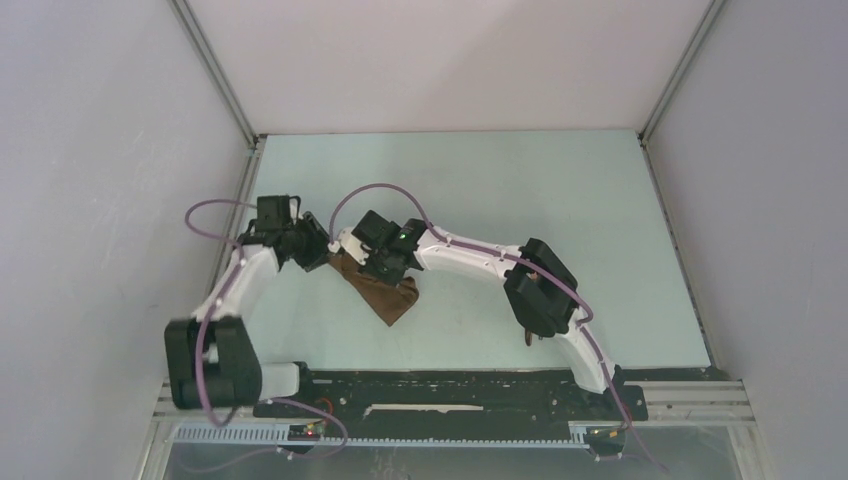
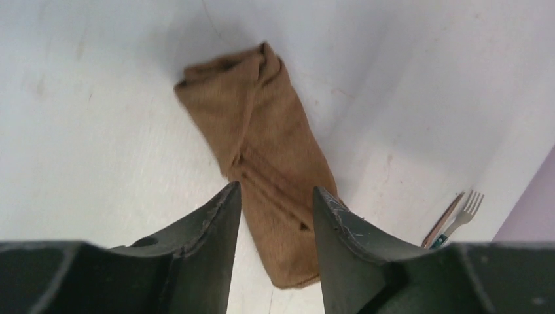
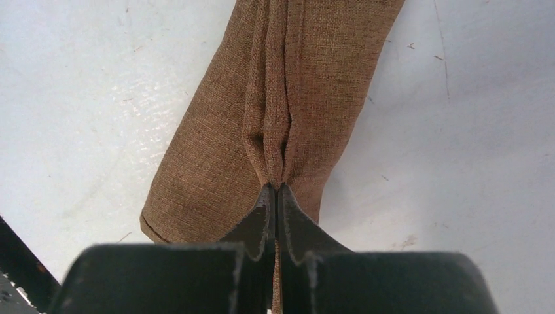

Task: Fold the napkin into a case and place the utensils inside
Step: Smooth out the smaller rectangle-folded napkin at the center of the board.

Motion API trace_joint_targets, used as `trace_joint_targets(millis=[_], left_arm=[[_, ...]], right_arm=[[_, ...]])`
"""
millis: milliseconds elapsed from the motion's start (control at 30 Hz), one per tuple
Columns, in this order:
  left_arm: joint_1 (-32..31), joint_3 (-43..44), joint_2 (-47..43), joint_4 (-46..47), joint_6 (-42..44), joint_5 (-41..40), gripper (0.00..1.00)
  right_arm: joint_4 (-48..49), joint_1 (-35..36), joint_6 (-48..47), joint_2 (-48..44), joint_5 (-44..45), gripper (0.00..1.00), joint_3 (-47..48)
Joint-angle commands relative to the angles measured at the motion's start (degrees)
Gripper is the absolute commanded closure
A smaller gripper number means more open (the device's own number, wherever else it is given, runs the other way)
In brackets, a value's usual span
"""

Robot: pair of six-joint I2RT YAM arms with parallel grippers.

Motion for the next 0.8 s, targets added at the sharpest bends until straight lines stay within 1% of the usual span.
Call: trace_joint_targets(millis=[0, 67, 133, 167, 200, 233, 267, 300, 367, 467, 567, 767], left_arm=[[0.4, -12.0, -13.9, -1.4, -4.9, -0.4, 0.5], [-0.3, -18.6, -18.1, 1.5, -8.0, 2.9, 0.51], [-2.4, -23.7, -20.4, 5.3, -11.7, 4.3, 0.56], [-4.5, -25.9, -20.8, 8.7, -14.3, 4.8, 0.6], [-6.6, -27.6, -20.5, 11.9, -16.6, 5.4, 0.65], [-8.4, -28.3, -19.3, 14.4, -18.3, 5.5, 0.73], [-9.9, -28.1, -17.3, 15.7, -19.0, 5.4, 0.78], [-11.3, -27.7, -14.8, 16.3, -19.2, 4.8, 0.81], [-13.7, -27.7, -12.2, 18.6, -19.8, 3.7, 0.85], [-14.3, -29.0, -9.9, 21.2, -20.7, 3.1, 0.9], [-14.6, -29.7, -8.3, 23.0, -21.1, 3.5, 0.92], [-15.6, -29.8, -6.9, 23.6, -21.1, 2.9, 0.94]], right_arm=[[3.6, -0.9, 6.1, -3.9, -3.0, 1.0, -1.6], [4.5, -1.4, 8.1, -4.7, -3.7, 1.0, -2.6], [4.8, -1.8, 10.4, -5.2, -4.9, 1.0, -3.3], [5.5, -2.1, 11.7, -5.5, -5.7, 1.0, -3.8], [6.1, -2.3, 12.9, -5.8, -6.3, 1.0, -4.2], [6.8, -2.4, 14.1, -6.0, -6.8, 1.0, -4.6], [6.9, -2.6, 15.1, -6.1, -7.1, 1.0, -4.6], [6.7, -2.7, 16.1, -6.1, -7.2, 1.0, -4.3], [6.7, -2.9, 18.2, -6.1, -7.8, 1.0, -4.1], [6.8, -3.0, 20.5, -6.4, -7.9, 1.0, -4.1], [6.6, -2.9, 23.4, -6.5, -9.2, 1.0, -4.0], [7.5, -2.9, 31.4, -6.0, -12.2, 1.0, -4.0]])
